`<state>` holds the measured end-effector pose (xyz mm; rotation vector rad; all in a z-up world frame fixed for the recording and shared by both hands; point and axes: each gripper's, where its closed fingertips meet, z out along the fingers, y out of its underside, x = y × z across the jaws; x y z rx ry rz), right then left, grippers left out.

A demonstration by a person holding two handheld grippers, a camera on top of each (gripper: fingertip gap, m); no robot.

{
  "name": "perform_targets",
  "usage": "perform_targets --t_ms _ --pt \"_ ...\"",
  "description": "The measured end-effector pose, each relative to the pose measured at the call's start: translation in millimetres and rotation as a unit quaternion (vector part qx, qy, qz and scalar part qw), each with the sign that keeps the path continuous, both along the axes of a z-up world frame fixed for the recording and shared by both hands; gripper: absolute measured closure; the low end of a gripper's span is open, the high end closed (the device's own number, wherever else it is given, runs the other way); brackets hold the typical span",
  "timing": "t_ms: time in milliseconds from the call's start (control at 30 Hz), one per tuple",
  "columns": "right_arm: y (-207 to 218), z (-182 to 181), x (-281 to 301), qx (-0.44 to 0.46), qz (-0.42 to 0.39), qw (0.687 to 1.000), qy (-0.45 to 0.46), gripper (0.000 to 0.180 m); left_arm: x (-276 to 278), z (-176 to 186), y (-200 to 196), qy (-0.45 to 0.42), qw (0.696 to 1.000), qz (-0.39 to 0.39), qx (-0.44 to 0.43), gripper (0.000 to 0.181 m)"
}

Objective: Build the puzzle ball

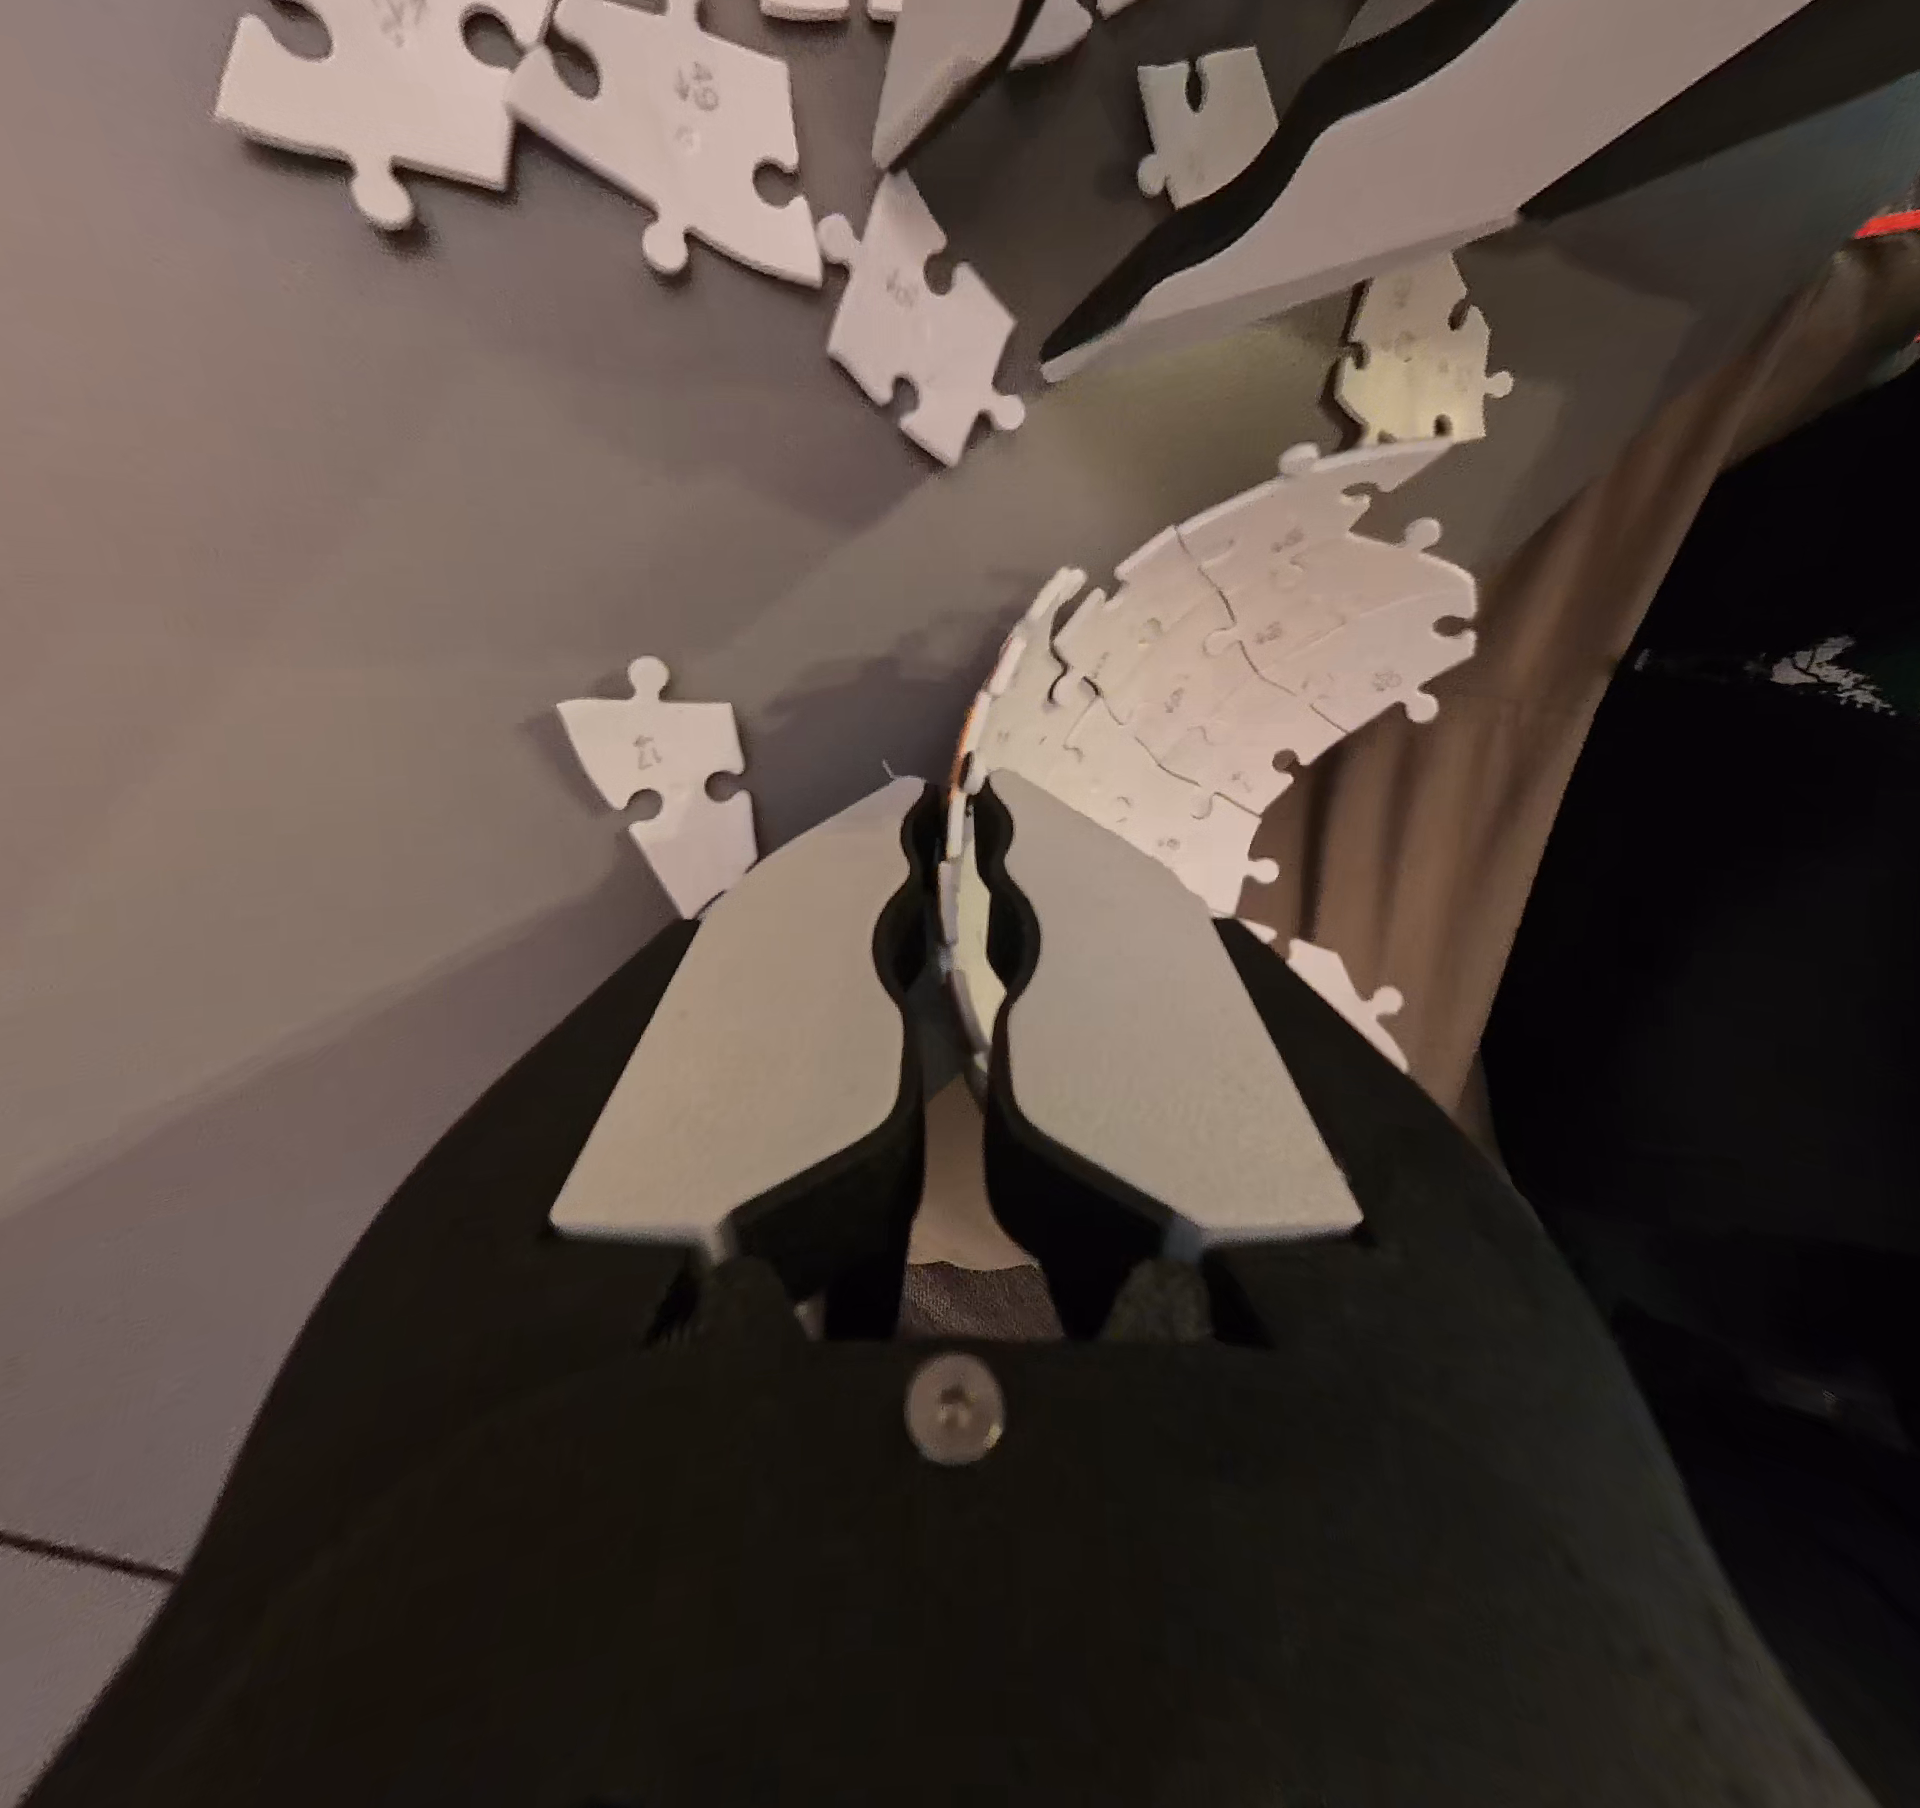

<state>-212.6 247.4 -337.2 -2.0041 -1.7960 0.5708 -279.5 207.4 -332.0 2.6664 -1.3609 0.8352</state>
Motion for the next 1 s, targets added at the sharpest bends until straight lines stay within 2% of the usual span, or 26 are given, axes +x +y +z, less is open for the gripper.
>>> perform_targets --t_ms 200,300,400,467,733,1000 --pt "-7.9 0.6 0.1 -0.031 -0.066 0.997 -0.014 0.148 -5.3 -0.9 1.7 0.001 1.000 -0.002 -0.003 0.175" --pt "-6.1 -3.3 -4.9 -0.024 -0.103 0.994 -0.011 0.140 -7.7 -2.0 1.0 0.002 1.000 -0.001 -0.008 0.174" --pt "-0.6 -4.1 -10.2 -0.007 -0.122 0.992 -0.001 0.141 -9.8 -3.0 0.9 0.005 1.000 0.000 -0.009 0.174" --pt "0.4 -4.8 -10.7 0.007 -0.108 0.994 -0.007 0.151 -10.7 -3.2 1.1 0.005 1.000 0.002 -0.009 0.174" --pt "-4.8 -3.9 -7.5 0.033 -0.011 0.999 -0.020 0.154 -8.7 -4.0 1.5 0.003 1.000 -0.004 -0.006 0.173" --pt "-9.3 18.2 1.4 0.035 0.073 0.997 0.004 0.154 -4.3 -8.2 1.5 0.014 1.000 -0.021 -0.010 0.168"
